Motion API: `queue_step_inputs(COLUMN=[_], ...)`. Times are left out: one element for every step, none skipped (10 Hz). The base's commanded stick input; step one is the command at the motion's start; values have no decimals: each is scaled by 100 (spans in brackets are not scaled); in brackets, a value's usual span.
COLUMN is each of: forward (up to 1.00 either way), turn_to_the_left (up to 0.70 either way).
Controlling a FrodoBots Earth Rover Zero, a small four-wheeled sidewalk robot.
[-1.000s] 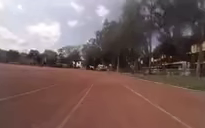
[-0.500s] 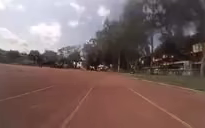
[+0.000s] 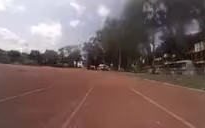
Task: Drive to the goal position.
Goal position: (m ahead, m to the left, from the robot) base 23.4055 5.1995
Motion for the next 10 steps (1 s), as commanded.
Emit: queue_step_inputs(forward=[70,70,70,70,70,70,70,70,70,70], turn_to_the_left=[0,0,0,0,0,0,0,0,0,0])
